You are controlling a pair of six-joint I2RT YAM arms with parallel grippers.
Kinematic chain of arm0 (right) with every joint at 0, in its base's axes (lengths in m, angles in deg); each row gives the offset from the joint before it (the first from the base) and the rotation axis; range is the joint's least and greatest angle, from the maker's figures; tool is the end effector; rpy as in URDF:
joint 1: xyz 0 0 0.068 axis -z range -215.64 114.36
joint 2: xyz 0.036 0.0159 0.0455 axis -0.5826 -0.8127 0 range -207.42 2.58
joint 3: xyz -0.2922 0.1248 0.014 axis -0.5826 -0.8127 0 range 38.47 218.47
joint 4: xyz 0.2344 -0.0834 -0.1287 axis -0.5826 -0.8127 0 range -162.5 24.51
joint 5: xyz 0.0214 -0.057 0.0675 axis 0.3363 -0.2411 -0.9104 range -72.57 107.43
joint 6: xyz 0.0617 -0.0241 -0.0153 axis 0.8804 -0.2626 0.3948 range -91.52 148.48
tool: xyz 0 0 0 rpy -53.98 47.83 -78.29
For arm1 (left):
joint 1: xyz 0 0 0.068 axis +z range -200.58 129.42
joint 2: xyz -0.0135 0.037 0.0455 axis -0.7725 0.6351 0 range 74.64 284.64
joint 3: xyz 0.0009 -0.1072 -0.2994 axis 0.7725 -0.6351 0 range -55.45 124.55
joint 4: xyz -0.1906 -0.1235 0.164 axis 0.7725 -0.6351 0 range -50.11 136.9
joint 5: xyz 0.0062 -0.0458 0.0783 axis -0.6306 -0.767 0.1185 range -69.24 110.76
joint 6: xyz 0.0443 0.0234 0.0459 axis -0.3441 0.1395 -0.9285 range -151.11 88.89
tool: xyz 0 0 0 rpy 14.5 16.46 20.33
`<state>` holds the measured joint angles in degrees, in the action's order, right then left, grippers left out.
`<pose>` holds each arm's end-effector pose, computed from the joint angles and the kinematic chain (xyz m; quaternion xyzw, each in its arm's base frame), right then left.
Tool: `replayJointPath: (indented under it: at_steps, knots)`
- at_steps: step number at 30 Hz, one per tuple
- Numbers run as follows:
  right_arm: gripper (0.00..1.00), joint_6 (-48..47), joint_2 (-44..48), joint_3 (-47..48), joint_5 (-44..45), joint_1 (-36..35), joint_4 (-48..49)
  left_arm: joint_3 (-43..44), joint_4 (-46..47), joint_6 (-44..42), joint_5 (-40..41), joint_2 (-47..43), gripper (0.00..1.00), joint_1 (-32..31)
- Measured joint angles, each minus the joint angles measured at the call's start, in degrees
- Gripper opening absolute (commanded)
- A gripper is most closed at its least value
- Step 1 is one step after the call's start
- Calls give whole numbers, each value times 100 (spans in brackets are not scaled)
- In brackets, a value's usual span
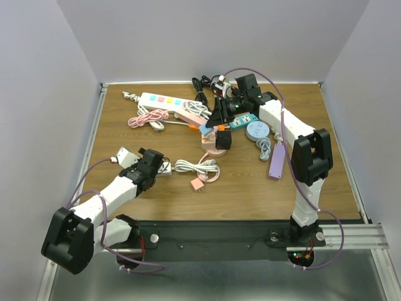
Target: Insert the plug
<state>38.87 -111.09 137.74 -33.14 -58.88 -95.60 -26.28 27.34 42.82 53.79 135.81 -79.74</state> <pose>0.4369 0.2336 0.3139 -0.2574 0.8102 0.4782 0.2207 0.1902 -0.0720 0.2022 -0.4312 0.8015 -0.0803 0.4065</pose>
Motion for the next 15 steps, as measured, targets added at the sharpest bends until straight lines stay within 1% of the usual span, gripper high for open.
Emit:
replayJointPath:
  at_steps: [7,11,15]
  knots:
    - [0,-7,39,-31,-20,0,4,-2,675,-361,59,212,99,837]
    - [0,-2,42,-129,-15,0,-9,-11,1185,-831,42,450,99,1021]
    - [0,9,50,-175,9,0,-42,-11,1757,-1320,-66,846,99,1043]
